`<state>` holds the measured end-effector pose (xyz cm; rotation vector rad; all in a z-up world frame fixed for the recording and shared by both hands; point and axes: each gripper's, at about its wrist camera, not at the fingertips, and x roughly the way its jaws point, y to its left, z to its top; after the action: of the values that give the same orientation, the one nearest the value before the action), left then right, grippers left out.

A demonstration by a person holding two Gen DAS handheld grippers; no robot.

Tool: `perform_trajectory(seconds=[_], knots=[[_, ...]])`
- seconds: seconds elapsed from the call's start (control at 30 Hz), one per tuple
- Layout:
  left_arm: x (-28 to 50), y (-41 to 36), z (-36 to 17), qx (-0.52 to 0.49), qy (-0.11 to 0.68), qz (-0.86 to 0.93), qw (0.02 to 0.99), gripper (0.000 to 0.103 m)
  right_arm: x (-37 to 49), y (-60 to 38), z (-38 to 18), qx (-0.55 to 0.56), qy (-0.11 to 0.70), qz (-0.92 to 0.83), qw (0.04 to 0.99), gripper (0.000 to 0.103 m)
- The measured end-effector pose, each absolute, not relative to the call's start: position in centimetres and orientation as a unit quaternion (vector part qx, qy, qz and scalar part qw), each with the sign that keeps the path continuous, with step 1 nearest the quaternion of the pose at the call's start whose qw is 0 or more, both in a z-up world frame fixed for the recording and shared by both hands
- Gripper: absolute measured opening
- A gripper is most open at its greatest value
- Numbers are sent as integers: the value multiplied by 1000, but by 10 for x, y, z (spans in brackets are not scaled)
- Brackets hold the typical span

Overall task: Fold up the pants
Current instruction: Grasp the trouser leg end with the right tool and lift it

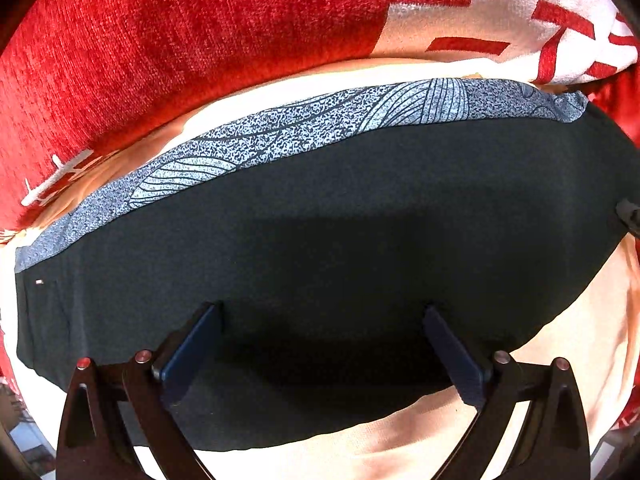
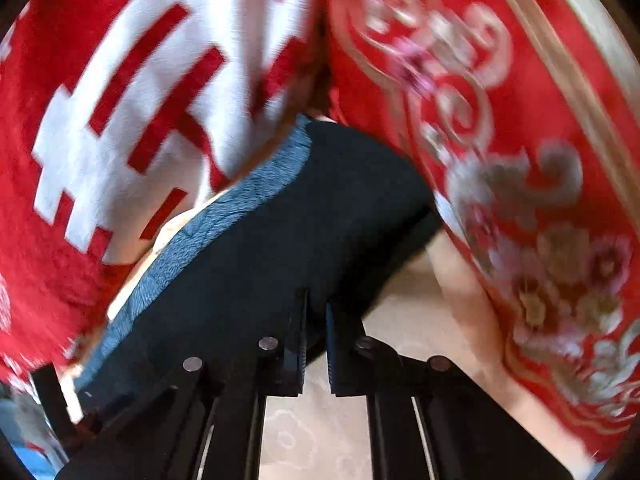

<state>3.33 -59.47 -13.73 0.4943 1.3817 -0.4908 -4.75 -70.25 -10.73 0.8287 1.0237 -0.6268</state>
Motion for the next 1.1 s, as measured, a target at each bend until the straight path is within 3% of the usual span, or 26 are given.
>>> perform_trajectory(seconds=[0.27, 0.3, 0.37, 0.43, 0.63, 0.97, 1.0, 1.07, 1.1], knots=[[32, -595, -137, 223, 624, -222, 715, 102, -67, -706, -114, 430, 470, -275, 720, 15], [33, -595, -137, 223, 624, -221, 715, 102, -70, -703, -113, 440, 466, -265, 721, 18], [34, -595, -138, 223, 625, -221, 715, 102, -77, -697, -118, 485, 447, -229, 716, 42], [34, -595, -138, 223, 625, -221, 715, 102, -87, -688, -125, 531, 416, -206, 709, 48], [34, -595, -138, 231, 619, -227, 716, 102, -99, -673, -164, 577, 363, -189, 707, 48], [34, -593, -139, 243, 603, -237, 722, 101, -69, -695, -182, 575, 291, -201, 738, 48], [35, -594, -135, 247, 597, -240, 724, 88, -64, -695, -178, 571, 296, -208, 737, 47], [37, -594, -124, 243, 587, -242, 733, 67, -59, -693, -168, 555, 307, -215, 743, 17], [39, -595, -120, 238, 586, -243, 735, 67, -56, -692, -159, 540, 315, -215, 750, 17]])
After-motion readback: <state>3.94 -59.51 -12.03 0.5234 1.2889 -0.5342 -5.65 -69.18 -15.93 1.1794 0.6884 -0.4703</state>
